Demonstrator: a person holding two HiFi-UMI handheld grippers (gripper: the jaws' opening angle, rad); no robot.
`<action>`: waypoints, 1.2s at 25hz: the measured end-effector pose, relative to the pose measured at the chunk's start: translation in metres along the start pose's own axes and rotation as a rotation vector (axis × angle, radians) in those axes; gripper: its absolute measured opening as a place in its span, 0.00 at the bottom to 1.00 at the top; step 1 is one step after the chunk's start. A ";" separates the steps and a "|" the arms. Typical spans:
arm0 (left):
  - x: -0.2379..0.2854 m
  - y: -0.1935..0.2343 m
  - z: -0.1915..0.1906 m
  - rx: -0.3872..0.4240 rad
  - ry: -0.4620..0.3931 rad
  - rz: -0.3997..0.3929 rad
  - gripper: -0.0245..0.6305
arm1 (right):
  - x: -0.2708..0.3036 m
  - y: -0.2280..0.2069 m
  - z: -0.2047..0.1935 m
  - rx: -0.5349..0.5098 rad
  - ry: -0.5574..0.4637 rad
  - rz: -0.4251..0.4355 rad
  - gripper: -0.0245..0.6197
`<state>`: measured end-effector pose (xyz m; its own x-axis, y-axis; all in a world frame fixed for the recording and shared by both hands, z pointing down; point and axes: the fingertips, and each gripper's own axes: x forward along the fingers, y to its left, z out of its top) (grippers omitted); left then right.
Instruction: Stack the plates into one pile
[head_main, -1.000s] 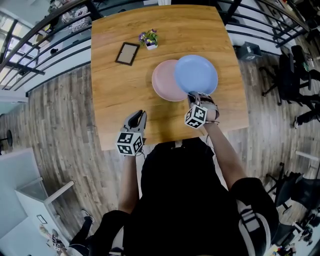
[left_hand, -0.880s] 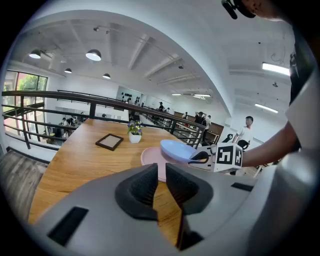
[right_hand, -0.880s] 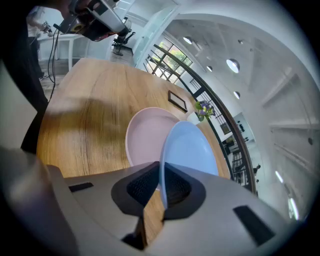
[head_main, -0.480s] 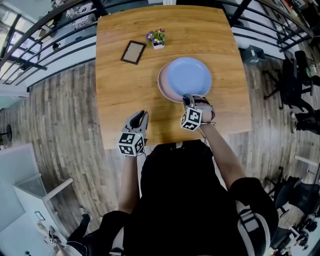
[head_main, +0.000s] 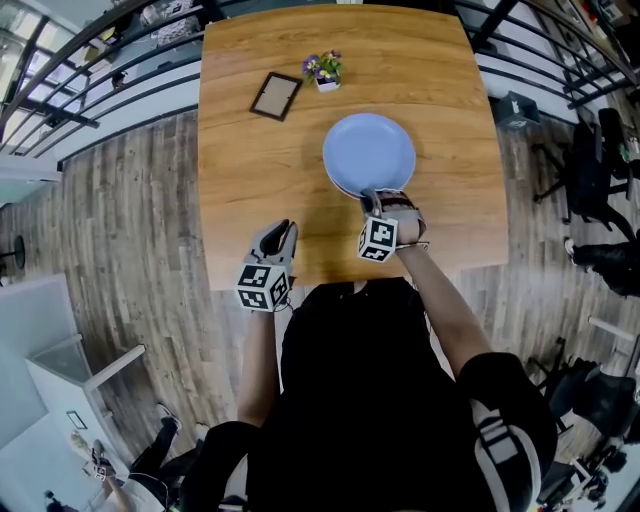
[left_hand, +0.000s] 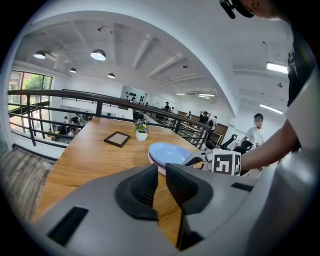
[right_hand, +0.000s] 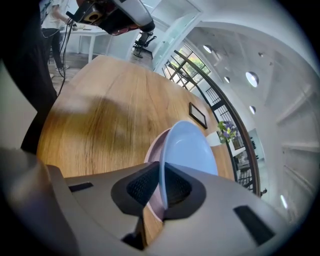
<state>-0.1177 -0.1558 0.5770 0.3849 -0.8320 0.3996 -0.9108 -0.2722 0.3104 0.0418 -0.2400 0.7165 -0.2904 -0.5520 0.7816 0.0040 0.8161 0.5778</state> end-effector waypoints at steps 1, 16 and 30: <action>-0.001 0.001 -0.001 -0.001 0.001 0.003 0.13 | 0.001 0.002 0.001 0.002 -0.002 0.003 0.09; -0.005 0.002 -0.004 0.028 0.010 -0.007 0.13 | 0.007 0.011 0.001 0.011 0.002 0.005 0.16; 0.018 -0.022 0.024 0.109 -0.006 -0.110 0.13 | -0.036 0.007 -0.034 0.421 -0.044 0.047 0.08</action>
<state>-0.0940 -0.1762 0.5568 0.4826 -0.7972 0.3627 -0.8741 -0.4123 0.2568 0.0851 -0.2201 0.7005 -0.3395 -0.5125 0.7887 -0.3703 0.8436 0.3888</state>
